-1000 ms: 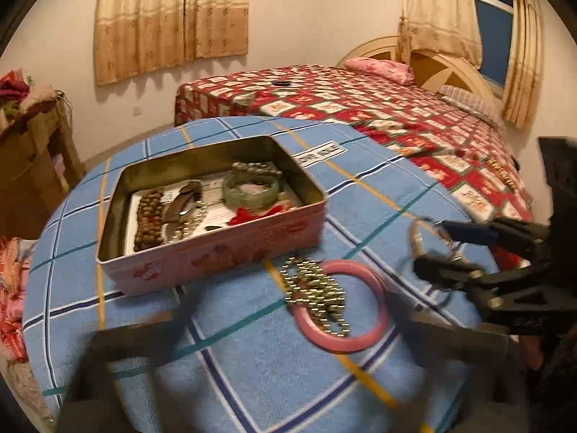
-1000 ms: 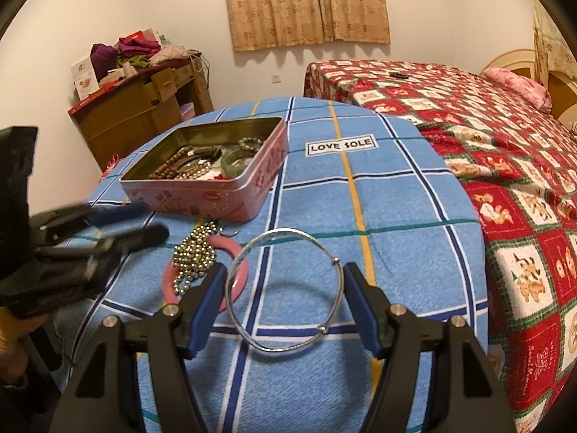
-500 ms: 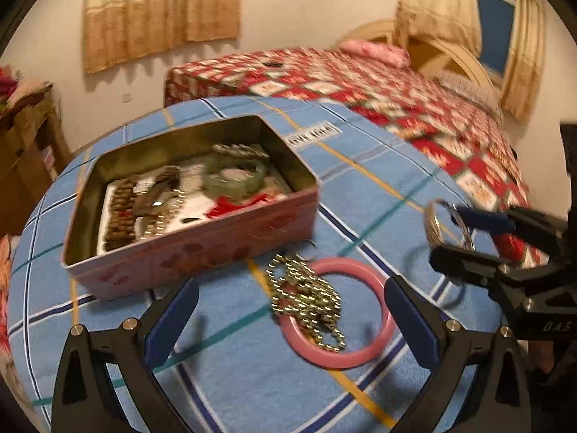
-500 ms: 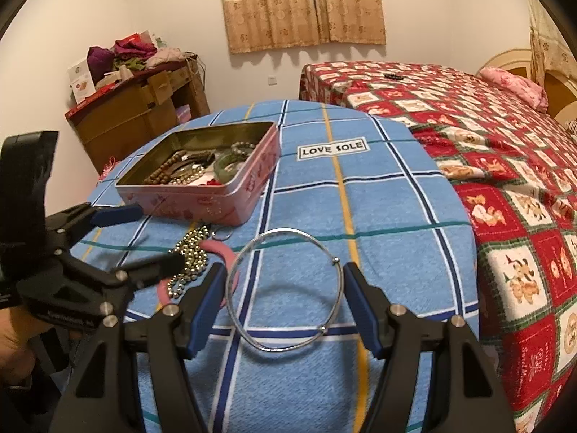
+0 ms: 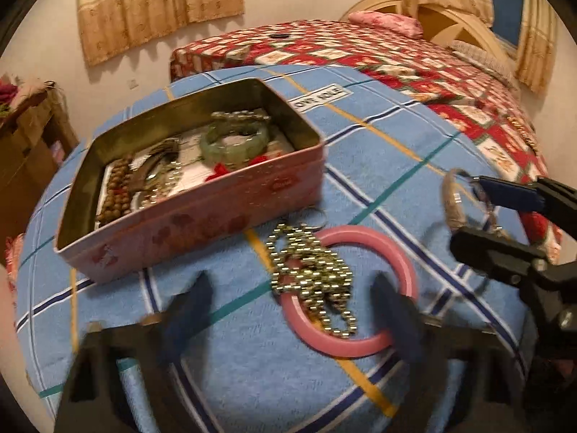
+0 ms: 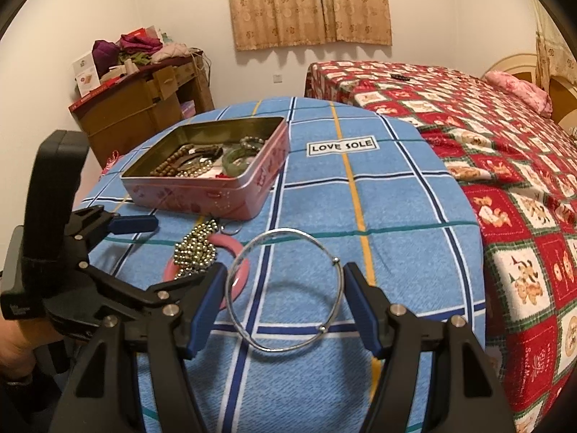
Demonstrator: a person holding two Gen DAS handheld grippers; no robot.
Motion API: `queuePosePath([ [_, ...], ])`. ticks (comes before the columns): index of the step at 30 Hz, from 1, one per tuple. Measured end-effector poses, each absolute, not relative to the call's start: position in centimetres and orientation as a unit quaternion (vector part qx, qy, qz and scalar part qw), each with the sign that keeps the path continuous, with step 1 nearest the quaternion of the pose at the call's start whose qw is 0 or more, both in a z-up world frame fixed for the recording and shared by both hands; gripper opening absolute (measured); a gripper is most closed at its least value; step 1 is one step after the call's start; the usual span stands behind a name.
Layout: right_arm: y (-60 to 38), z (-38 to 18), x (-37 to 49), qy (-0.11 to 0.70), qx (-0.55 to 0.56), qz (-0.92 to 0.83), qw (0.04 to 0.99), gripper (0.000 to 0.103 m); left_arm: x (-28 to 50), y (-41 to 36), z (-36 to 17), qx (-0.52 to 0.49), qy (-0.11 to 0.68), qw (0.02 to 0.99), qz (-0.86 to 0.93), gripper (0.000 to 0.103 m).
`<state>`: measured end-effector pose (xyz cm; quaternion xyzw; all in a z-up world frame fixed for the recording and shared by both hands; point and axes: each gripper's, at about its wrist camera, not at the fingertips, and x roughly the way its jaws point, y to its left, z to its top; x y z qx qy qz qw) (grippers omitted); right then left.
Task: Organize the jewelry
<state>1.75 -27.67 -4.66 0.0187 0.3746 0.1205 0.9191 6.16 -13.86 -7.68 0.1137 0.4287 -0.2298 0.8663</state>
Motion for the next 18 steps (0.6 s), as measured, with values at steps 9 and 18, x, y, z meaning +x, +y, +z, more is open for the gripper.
queuePosePath([
  [9, -27.7, -4.6, 1.8, 0.373, 0.021, 0.118, 0.920, 0.068, 5.4, -14.4, -6.3, 0.120, 0.406, 0.862, -0.279, 0.015],
  [18, -27.8, -3.6, 2.2, 0.366, 0.017, 0.122, 0.922, 0.068, 4.6, -11.0, -0.9, 0.065, 0.362, 0.882, -0.293, 0.015],
])
